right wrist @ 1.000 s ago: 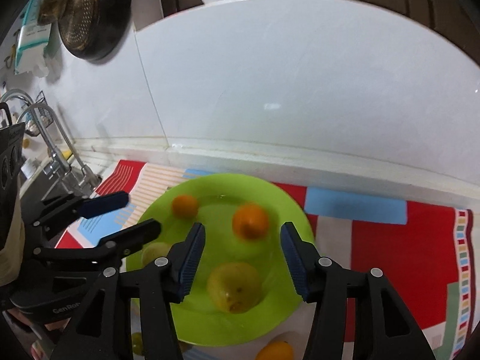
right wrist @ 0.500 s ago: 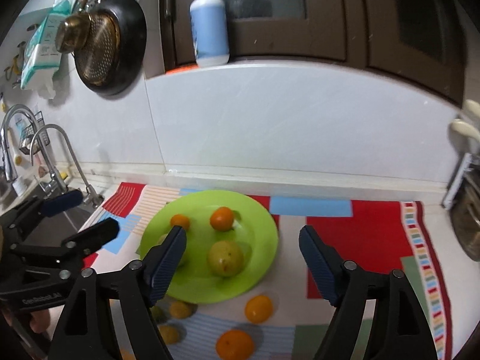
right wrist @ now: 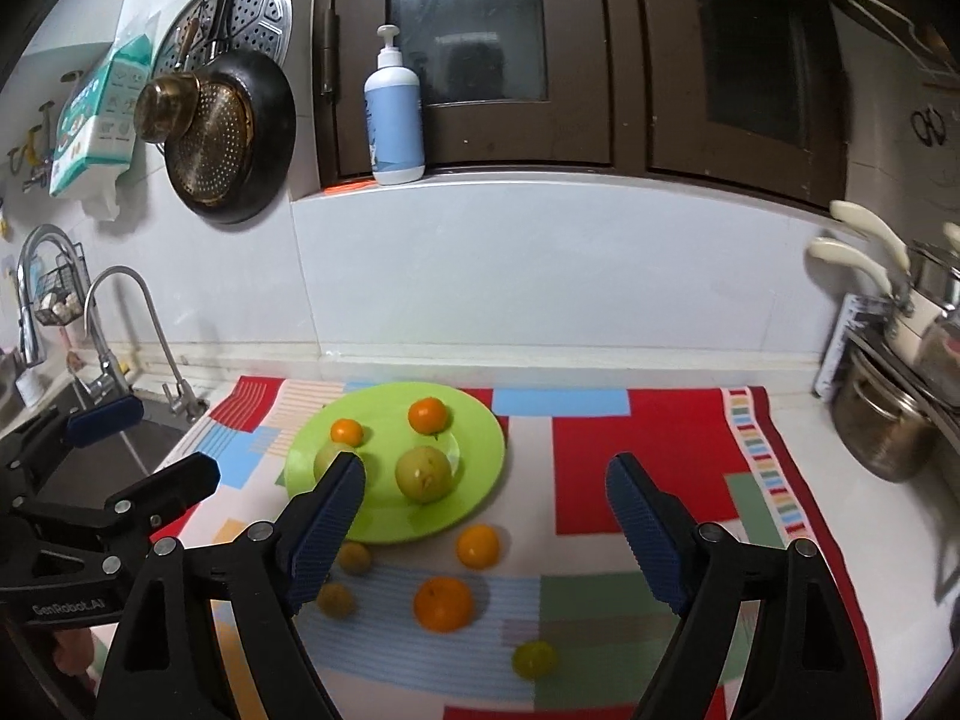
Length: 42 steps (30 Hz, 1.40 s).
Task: Organize fruits
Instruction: 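Withdraw both grippers from the plate toward the remaining fruits, then grasp the small green lime with the right gripper while the left grasps an orange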
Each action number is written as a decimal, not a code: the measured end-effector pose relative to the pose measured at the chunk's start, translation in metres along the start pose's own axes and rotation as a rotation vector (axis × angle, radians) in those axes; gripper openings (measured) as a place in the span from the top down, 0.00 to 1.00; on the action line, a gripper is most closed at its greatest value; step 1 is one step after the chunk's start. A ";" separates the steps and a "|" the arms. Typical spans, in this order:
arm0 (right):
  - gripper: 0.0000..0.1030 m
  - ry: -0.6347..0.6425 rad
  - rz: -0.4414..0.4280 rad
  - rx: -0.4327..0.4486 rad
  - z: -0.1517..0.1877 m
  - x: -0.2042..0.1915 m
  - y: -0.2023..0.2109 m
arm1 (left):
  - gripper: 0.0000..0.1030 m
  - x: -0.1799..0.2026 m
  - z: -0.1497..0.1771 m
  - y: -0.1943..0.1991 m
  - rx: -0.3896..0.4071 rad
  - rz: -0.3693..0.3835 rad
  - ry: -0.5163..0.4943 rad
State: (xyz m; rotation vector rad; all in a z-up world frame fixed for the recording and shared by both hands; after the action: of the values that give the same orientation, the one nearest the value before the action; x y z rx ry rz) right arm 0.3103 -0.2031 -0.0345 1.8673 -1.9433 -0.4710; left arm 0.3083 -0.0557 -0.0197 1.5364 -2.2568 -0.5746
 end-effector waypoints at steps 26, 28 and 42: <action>0.27 -0.020 0.057 -0.232 0.104 0.042 -0.014 | 0.12 0.078 0.053 -0.076 -0.154 0.238 -0.237; 0.31 -0.025 0.043 -0.260 0.112 0.041 -0.023 | 0.15 0.079 0.061 -0.086 -0.184 0.259 -0.240; 0.52 -0.038 -0.045 -0.401 0.145 0.034 -0.069 | 0.36 0.088 0.094 -0.142 -0.336 0.349 -0.236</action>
State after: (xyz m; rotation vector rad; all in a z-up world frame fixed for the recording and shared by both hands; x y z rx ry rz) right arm 0.2952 -0.2459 -0.1924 1.6536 -1.6790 -0.8456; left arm 0.3431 -0.1724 -0.1684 0.9295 -2.3689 -1.0083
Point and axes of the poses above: each gripper's, at about its wrist camera, not at the fingertips, and y roughly against the way its jaws point, x to its right, z to its underside, the point moved 9 cm from there along -y, roughly the way its jaws point, and after that the axes turned 9 degrees about z, right-handed, at the moved point
